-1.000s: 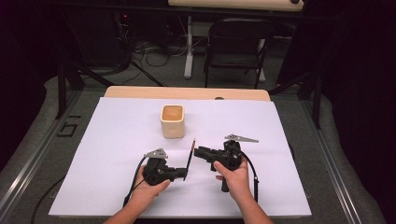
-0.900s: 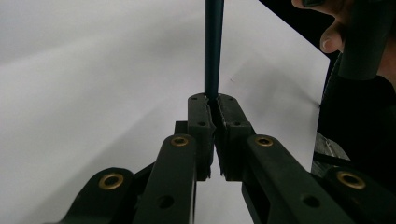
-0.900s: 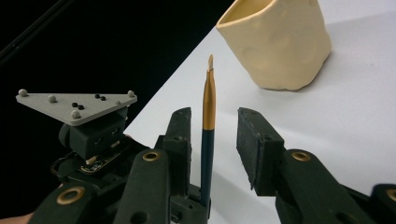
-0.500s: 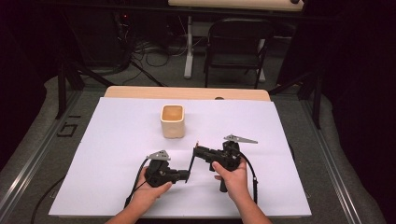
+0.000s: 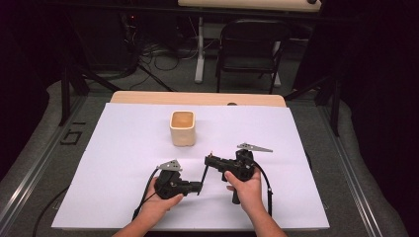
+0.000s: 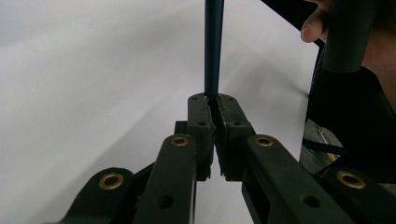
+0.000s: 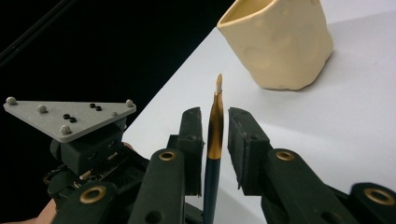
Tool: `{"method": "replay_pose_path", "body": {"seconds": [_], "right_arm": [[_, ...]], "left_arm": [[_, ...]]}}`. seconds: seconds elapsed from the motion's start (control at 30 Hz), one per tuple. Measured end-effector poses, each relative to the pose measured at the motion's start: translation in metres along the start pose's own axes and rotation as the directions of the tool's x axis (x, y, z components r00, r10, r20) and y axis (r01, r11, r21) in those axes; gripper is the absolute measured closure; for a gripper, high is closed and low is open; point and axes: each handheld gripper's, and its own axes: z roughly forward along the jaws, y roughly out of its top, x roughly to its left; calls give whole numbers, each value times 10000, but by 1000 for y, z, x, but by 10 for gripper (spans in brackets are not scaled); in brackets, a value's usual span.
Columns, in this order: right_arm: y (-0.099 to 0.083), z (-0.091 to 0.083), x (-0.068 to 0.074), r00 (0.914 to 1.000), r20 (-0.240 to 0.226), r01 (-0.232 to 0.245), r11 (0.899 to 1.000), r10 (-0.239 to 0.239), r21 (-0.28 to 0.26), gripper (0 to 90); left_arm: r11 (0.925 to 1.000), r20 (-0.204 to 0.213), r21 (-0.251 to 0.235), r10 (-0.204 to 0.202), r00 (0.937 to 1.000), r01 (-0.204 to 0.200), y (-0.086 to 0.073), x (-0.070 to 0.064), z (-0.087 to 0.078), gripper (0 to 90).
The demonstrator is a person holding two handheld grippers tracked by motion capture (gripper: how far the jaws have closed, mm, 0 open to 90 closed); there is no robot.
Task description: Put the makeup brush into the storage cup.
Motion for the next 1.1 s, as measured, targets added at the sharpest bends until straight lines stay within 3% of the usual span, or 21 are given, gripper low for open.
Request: {"method": "replay_pose_path", "body": {"seconds": [0.5,1.1], "right_arm": [[-1,0,1,10000,-5,28,9998,-28,174,833],[-1,-1,1,10000,-78,57,9998,-55,166,839]], "left_arm": [[10000,79,63,77,9999,-78,0,-2,2,853],[9999,144,30,114,9998,-114,0,-2,2,850]]}}
